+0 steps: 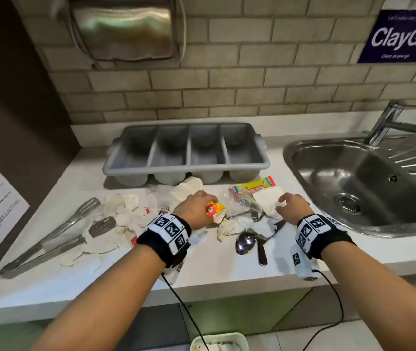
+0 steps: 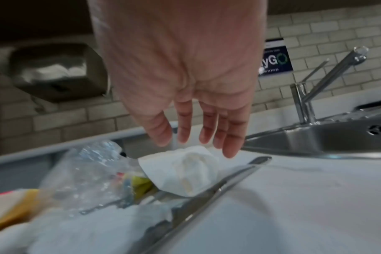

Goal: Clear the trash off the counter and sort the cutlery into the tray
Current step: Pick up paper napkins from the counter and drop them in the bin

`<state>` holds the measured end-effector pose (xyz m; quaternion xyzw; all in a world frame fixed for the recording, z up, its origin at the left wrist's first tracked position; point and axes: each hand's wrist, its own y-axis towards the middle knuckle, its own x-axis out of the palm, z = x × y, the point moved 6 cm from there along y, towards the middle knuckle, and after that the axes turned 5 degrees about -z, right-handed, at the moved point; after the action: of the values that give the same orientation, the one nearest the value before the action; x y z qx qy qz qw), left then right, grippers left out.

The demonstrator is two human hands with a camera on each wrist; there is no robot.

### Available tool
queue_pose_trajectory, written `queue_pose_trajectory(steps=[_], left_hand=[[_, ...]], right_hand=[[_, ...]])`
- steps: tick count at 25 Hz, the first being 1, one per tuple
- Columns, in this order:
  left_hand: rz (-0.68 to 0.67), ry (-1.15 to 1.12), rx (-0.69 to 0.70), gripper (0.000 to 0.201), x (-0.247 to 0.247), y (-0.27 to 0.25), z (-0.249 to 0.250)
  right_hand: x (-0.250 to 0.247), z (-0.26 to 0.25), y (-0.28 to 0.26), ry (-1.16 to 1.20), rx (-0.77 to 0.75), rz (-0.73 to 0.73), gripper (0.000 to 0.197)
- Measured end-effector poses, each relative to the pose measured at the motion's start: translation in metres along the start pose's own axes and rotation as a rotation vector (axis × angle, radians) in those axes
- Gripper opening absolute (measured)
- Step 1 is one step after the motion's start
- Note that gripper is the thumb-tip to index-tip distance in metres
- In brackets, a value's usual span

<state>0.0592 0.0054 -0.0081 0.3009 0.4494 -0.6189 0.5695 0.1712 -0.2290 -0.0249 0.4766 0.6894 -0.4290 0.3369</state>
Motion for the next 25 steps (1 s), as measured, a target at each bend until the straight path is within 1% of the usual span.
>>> queue_pose_trajectory(steps=[2, 4, 6, 8, 10, 13, 14, 17, 20, 22, 24, 25], left_hand=[[-0.051, 0.063, -0.013, 0.068, 0.006, 0.007, -0.001], [-0.101, 0.151, -0.033, 0.073, 0.013, 0.013, -0.002], [-0.133, 0.224, -0.049, 0.071, 0.018, 0.020, -0.005], [-0.149, 0.274, -0.059, 0.064, 0.023, 0.023, -0.005], [-0.147, 0.314, -0.061, 0.058, 0.029, 0.025, -0.003], [-0.117, 0.354, -0.064, 0.055, 0.031, 0.027, -0.002], [-0.119, 0.360, -0.065, 0.055, 0.031, 0.028, -0.002], [-0.113, 0.346, -0.062, 0.053, 0.030, 0.027, -0.001], [-0.093, 0.269, -0.058, 0.049, 0.023, 0.023, 0.003], [-0.065, 0.233, -0.058, 0.043, 0.016, 0.023, 0.005], [-0.024, 0.221, -0.067, 0.040, 0.009, 0.022, 0.006], [-0.002, 0.228, -0.077, 0.040, 0.006, 0.021, 0.006]], right_hand=[[-0.002, 0.000, 0.011, -0.059, 0.075, 0.039, 0.045], [0.002, -0.001, 0.023, -0.090, 0.131, 0.032, 0.060], [0.011, -0.002, 0.033, -0.110, 0.161, -0.020, 0.080], [0.021, -0.001, 0.042, -0.112, 0.175, -0.072, 0.097], [0.028, 0.000, 0.046, -0.104, 0.188, -0.075, 0.100], [0.020, -0.004, 0.044, -0.104, 0.179, 0.021, 0.098], [0.016, -0.004, 0.043, -0.050, 0.175, 0.055, 0.094], [0.008, -0.004, 0.038, 0.148, 0.124, 0.108, 0.069], [-0.002, -0.006, 0.024, 0.211, 0.069, 0.164, 0.043], [-0.010, -0.006, 0.013, 0.200, 0.039, 0.199, 0.034], [-0.020, -0.004, 0.004, 0.210, 0.009, 0.243, 0.031], [-0.026, -0.001, 0.000, 0.263, 0.005, 0.283, 0.031]])
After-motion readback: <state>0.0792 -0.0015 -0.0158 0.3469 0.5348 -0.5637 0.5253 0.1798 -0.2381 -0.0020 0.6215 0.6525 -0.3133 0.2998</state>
